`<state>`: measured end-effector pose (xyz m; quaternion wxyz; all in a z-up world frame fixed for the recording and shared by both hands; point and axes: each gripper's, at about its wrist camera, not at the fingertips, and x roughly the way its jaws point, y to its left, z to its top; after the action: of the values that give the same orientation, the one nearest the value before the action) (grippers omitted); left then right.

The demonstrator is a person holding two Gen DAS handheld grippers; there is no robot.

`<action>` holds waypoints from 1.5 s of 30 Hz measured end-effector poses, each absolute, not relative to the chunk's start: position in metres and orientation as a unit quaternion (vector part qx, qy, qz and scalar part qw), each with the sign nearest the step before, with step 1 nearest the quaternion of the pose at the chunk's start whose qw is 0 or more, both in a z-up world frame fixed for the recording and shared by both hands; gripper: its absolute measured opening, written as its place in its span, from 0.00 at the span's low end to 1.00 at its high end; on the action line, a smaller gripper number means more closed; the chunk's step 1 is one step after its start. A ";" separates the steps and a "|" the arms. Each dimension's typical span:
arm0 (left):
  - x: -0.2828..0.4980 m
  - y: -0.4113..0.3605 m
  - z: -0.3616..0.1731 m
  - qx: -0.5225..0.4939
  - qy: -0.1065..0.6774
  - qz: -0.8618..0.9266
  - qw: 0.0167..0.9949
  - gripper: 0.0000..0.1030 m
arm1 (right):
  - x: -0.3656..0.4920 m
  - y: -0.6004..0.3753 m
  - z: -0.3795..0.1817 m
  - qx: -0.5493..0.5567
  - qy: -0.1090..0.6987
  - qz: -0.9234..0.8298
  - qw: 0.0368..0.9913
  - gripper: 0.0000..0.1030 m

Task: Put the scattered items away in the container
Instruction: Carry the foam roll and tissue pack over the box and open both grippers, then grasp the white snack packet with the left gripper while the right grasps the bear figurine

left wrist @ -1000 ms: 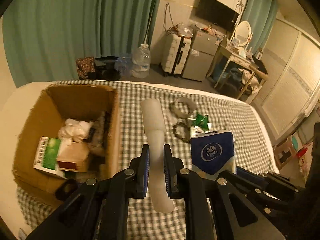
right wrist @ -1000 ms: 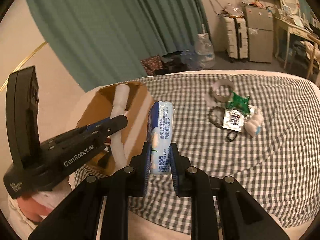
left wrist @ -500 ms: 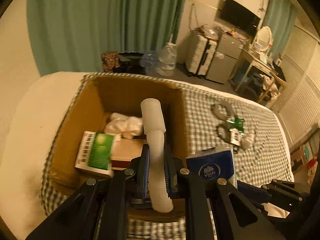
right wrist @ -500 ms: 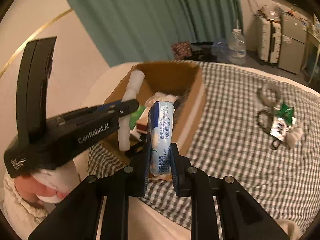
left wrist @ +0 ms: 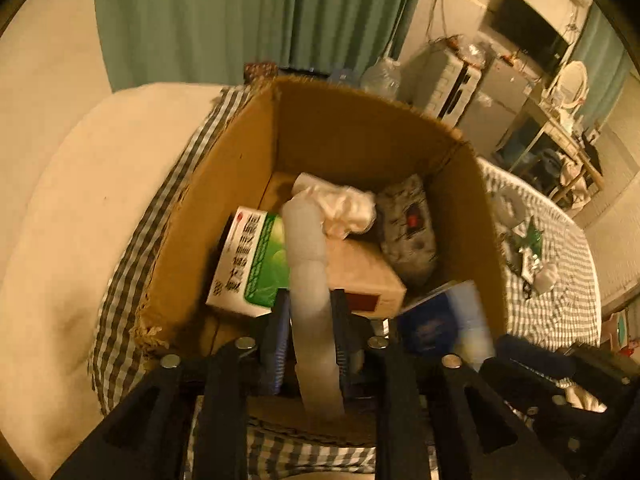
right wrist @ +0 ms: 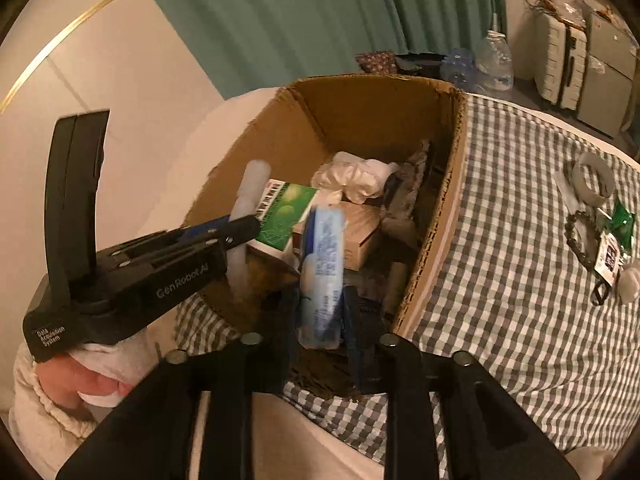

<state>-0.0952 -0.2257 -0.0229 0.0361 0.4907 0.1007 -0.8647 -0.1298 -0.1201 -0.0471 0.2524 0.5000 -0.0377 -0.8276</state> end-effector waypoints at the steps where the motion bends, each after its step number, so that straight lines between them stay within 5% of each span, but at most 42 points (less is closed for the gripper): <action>1: -0.095 -0.227 -0.026 0.493 0.099 -0.863 0.038 0.42 | -0.130 -0.121 -0.046 0.497 -0.026 -0.834 0.238 0.42; 2: -0.095 -0.228 -0.027 0.493 0.097 -0.863 0.041 0.54 | -0.130 -0.121 -0.045 0.493 -0.017 -0.839 0.230 0.48; 7: -0.087 -0.227 -0.022 0.485 0.072 -0.870 0.054 0.76 | -0.133 -0.104 -0.038 0.483 -0.024 -0.852 0.202 0.48; 27: -0.072 -0.053 0.015 0.448 0.036 -0.893 -0.013 0.91 | -0.111 0.123 -0.018 0.429 -0.117 -0.896 0.000 0.48; 34: -0.102 0.050 -0.021 0.457 -0.013 -0.886 -0.074 0.95 | -0.121 0.197 -0.065 0.448 -0.185 -0.874 -0.038 0.48; 45: -0.183 0.096 -0.095 0.474 -0.037 -0.876 -0.084 0.95 | -0.197 0.239 -0.133 0.453 -0.261 -0.852 -0.021 0.48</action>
<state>-0.1834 0.0955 -0.0946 -0.0838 0.4744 -0.0370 -0.8756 -0.1971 0.2393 -0.1332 -0.0209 0.4532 -0.2608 -0.8522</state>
